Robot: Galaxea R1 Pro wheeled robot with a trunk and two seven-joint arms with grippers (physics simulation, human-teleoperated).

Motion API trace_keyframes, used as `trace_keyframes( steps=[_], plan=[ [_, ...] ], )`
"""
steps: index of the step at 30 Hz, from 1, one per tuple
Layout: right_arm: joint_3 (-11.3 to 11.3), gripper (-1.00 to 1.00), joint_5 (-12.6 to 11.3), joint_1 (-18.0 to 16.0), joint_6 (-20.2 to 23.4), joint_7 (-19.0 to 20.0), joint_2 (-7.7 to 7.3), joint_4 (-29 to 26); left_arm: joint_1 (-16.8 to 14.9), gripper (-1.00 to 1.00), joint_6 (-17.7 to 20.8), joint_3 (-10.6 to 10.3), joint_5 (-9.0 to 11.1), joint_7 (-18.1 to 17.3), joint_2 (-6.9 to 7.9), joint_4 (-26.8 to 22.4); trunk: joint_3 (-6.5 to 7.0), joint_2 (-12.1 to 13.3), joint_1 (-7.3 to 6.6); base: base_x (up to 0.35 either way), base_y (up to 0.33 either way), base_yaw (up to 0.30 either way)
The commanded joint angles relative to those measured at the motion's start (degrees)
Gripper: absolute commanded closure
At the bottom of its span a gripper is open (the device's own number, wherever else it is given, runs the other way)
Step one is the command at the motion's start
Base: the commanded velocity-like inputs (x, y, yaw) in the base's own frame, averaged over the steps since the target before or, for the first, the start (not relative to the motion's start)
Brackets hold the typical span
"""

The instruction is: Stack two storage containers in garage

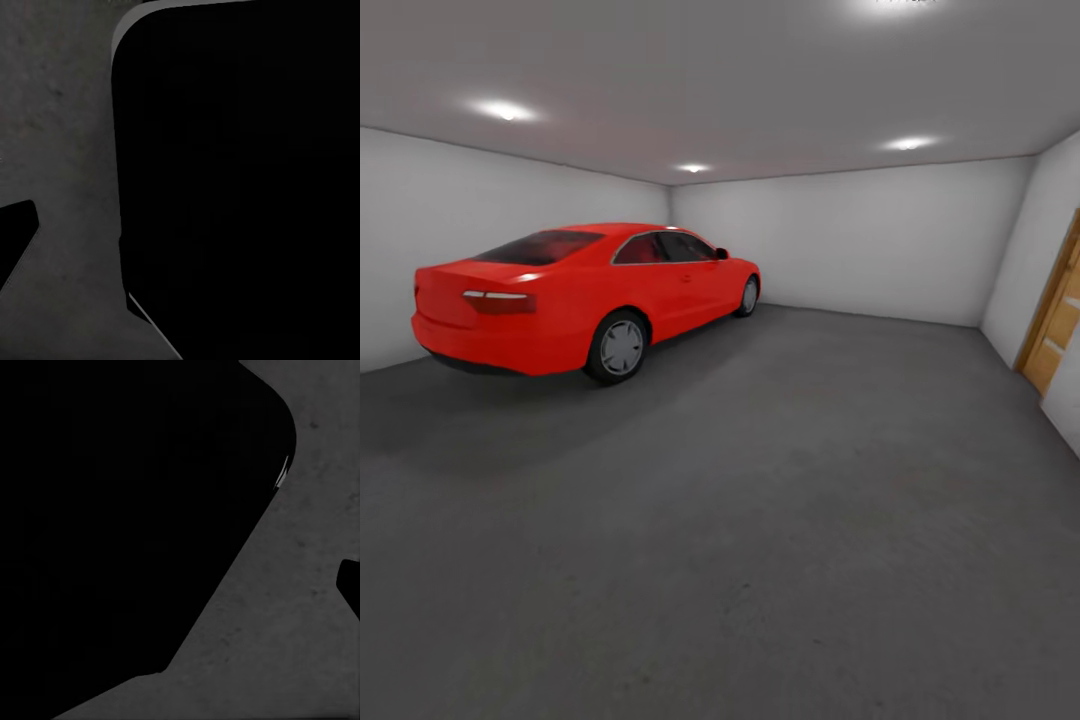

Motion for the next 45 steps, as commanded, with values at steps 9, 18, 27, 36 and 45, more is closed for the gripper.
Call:
trace_keyframes(
  steps=[9,18,27,36,45],
  plan=[
    [0.3,-1.0,-0.3,0.0,-0.2,0.0,0.0,0.0,0.0,-1.0,-0.1,0.0,0.0,0.0,0.01,0.0,-0.04,0.0,0.0,0.0,0.0,-0.284],
    [0.3,-1.0,-0.3,0.0,-0.3,0.0,0.0,0.0,0.0,-1.0,-0.1,0.0,0.0,0.0,0.01,0.0,-0.04,0.0,0.0,0.0,0.0,-0.285],
    [0.3,-1.0,-0.2,0.0,-0.3,0.0,-0.34,0.0,0.0,-1.0,-0.1,0.0,0.0,0.0,0.01,0.0,-0.04,0.0,0.0,0.0,0.0,-0.284],
    [0.2,-1.0,-0.2,0.0,-0.3,0.0,-0.65,0.0,0.0,-1.0,-0.1,0.0,0.0,0.0,0.01,0.0,-0.04,0.0,0.0,0.0,0.0,-0.284],
    [0.2,-1.0,-0.2,0.0,-0.3,0.0,-0.78,0.0,0.0,-1.0,-0.3,0.2,0.5,0.0,-0.07,0.0,-0.04,0.0,0.0,0.0,0.0,-0.284]
  ],
)
